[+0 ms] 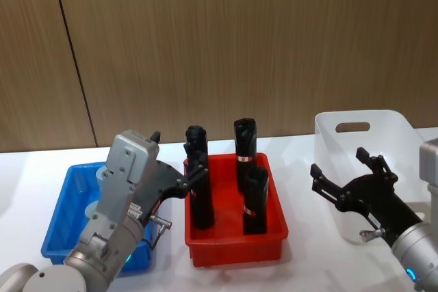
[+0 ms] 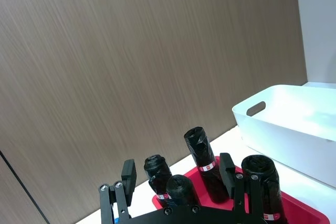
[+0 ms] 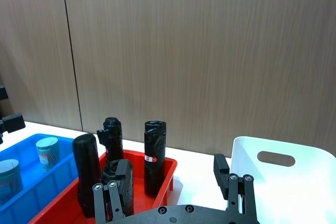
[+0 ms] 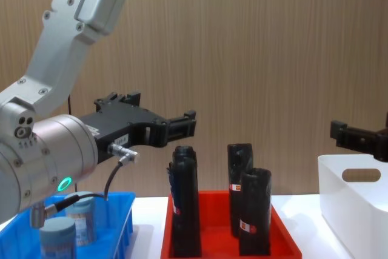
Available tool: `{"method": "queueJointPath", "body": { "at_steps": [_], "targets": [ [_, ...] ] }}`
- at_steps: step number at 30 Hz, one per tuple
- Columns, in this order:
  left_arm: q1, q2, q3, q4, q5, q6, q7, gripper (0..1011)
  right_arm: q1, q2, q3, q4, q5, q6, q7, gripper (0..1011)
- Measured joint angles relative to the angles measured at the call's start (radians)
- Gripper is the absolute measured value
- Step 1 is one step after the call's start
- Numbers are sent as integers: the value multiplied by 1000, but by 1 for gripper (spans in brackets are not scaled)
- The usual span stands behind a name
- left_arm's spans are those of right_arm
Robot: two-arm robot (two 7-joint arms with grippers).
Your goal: Pick the cotton swabs from the blue box and place them into the white box.
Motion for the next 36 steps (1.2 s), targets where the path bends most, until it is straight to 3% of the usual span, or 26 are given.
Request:
{"method": "queueJointPath", "body": {
  "at_steps": [28, 36],
  "targets": [
    [-3, 1, -5, 10, -2, 3, -11, 1004, 0, 0, 0, 0, 0, 0, 0, 1002],
    [-11, 11, -24, 37, -37, 33, -34, 1004, 0, 0, 0, 0, 0, 0, 0, 1002]
  ]
}}
